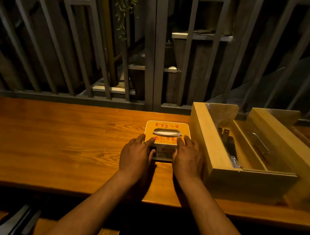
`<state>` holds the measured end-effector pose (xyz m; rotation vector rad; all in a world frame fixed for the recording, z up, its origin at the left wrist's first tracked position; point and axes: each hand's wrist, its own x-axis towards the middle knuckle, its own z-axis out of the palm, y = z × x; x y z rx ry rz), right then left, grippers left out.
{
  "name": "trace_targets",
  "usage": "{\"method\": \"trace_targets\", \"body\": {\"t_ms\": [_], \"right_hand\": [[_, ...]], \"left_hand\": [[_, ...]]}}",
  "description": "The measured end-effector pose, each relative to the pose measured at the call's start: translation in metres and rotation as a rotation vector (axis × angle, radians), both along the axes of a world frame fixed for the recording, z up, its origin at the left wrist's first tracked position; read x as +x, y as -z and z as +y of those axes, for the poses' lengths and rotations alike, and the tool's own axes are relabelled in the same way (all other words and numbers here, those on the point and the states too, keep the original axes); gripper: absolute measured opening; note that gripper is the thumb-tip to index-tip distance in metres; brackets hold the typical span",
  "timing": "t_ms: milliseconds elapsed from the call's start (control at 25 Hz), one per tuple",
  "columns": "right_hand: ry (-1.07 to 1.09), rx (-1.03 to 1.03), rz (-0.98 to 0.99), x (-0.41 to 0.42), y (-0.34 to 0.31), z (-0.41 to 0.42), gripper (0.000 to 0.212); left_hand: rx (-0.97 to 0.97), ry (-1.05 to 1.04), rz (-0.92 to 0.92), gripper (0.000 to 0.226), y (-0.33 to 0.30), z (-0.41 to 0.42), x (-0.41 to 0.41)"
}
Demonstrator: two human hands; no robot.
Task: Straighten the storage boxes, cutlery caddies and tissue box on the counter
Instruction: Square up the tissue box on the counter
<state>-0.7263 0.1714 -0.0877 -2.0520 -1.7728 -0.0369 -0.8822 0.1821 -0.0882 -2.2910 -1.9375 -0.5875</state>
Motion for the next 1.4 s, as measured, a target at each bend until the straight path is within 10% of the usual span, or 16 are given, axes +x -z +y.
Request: {"method": "trace_targets", "body": {"t_ms": [840, 1080, 1400], "right_hand": [[0.005, -0.333, -0.2, 0.013, -0.017, 0.194, 0.104], [-0.042, -0.389, -0.237, 0.016, -0.041, 0.184, 0.097], [-0.113, -0.047, -0.183, 0.039, -0.11, 0.076, 0.044]], "left_hand": [[-0.139, 0.006, 0.044, 0.084, 0.012, 0.205, 0.025], [-0.16, 0.084, 0.231, 0.085, -0.02, 0.2, 0.018], [0.051, 0.22, -0.04, 0.046, -0.072, 0.093, 0.036]]}}
